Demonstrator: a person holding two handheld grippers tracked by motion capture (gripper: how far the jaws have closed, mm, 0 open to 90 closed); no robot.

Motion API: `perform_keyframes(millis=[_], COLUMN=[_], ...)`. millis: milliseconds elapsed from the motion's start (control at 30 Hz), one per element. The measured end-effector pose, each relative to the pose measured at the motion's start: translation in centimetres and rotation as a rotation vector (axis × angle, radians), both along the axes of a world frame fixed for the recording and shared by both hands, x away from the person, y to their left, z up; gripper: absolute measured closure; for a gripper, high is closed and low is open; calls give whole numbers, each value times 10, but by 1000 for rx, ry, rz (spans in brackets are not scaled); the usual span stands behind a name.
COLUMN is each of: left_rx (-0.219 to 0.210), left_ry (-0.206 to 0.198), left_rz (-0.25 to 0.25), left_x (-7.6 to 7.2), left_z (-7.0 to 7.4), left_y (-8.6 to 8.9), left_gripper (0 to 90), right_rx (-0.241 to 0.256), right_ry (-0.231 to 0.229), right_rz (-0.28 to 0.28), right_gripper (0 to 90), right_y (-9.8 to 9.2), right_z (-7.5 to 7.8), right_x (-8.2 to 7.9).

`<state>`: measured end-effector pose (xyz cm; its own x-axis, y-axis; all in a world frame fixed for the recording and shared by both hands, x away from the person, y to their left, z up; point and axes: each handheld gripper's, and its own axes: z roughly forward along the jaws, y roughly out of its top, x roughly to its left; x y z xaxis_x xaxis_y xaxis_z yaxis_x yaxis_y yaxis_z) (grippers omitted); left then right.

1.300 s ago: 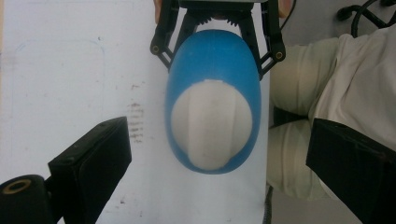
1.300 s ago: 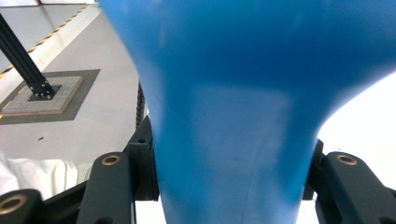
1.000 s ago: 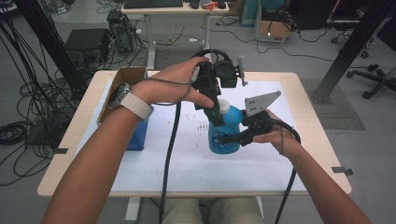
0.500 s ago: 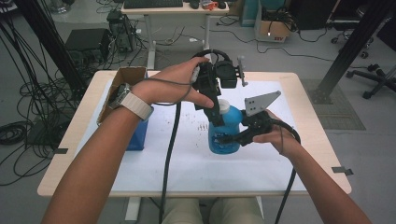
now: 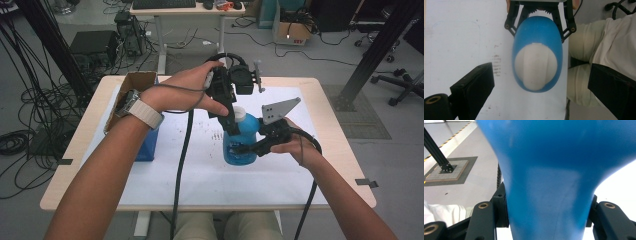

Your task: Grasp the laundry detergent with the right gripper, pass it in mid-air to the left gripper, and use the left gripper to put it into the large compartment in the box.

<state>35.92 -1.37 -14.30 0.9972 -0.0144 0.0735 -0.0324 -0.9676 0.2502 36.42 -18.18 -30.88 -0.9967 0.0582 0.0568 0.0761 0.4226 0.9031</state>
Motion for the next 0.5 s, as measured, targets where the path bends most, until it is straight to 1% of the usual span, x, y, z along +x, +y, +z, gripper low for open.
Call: perform_keyframes(millis=[33,67,133,233,300,367,500], left_rx=[0,-28,0,1,1,0,1], left_ry=[0,-3,-7,-2,-7,-10,-8], left_rz=[0,3,0,2,-1,-1,-2], left_x=[0,-1,-1,0,0,0,0], left_z=[0,-2,0,0,0,0,0], left_y=[0,0,0,0,0,-1,-1], left_gripper=[71,71,71,71,71,71,71], right_rx=[0,5,1,7,5,-5,-8], right_ry=[0,-1,0,3,2,2,1], right_rz=[0,-4,-1,-2,-2,6,5], right_gripper=[435,436,435,435,435,436,435], right_y=[0,0,0,0,0,0,0], right_z=[0,0,0,0,0,0,0], right_x=[0,0,0,-1,-1,0,0])
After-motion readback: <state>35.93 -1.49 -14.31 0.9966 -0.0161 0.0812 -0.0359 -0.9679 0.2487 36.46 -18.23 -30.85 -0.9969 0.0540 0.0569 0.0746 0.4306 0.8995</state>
